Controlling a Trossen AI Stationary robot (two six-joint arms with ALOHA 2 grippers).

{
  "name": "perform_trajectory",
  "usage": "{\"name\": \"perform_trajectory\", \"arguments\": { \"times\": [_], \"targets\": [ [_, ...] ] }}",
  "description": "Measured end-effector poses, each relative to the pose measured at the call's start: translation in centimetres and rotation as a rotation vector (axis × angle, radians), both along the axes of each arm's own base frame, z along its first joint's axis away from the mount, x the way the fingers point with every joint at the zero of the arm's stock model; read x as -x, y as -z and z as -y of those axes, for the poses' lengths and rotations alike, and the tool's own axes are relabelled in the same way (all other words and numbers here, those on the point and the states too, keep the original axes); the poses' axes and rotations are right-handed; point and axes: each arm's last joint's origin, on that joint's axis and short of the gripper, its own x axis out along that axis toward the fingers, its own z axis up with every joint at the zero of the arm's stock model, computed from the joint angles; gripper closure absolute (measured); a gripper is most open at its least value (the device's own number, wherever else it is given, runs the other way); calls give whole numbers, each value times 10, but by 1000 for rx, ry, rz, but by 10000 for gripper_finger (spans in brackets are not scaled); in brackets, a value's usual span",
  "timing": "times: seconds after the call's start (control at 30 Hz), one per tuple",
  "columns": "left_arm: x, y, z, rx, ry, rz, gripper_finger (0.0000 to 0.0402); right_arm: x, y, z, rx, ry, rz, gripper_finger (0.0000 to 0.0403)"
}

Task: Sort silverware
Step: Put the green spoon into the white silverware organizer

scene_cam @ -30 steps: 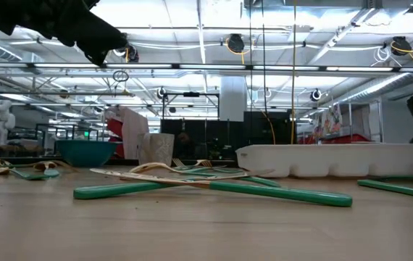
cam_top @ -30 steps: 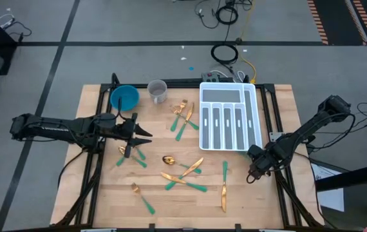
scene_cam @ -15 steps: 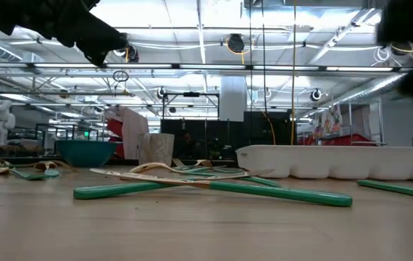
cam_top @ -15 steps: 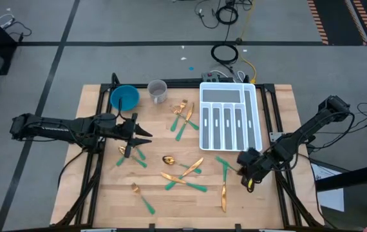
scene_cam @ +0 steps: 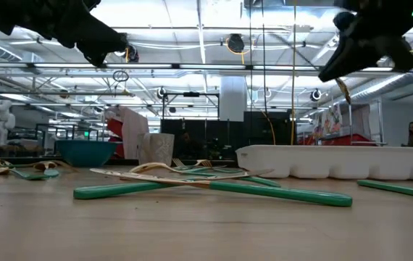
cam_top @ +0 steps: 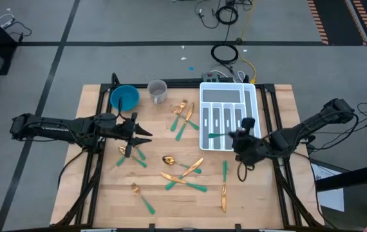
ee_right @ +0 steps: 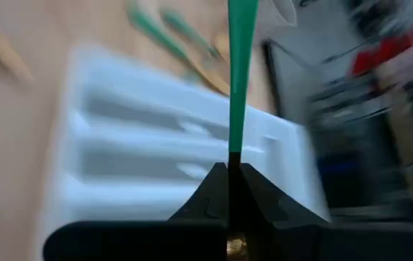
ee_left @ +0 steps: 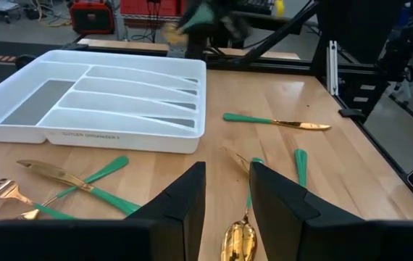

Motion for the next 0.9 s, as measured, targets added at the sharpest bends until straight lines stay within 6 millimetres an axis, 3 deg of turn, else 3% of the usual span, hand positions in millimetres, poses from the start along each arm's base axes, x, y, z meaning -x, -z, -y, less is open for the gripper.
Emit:
{"name": "perform_trajectory", "arguments": {
  "times": [0.17,0.5,0.67,0.8,0.9],
  "targets": [
    [0,0,0,0,-1,-3,287,-11,6,23,250,-145,-316,403],
    [0,2,-1,-14,-46,-18,287,-33,27,67,518,-424,-920,403],
    [0,2,-1,-15,-47,-19,287,-54,14,86,568,-504,-1045,403],
    [1,3,-2,-16,-50,-28,287,-73,0,94,492,-626,-1034,403],
    [1,3,-2,-18,-55,-33,287,-78,0,98,424,-691,-1125,403]
  ]
}}
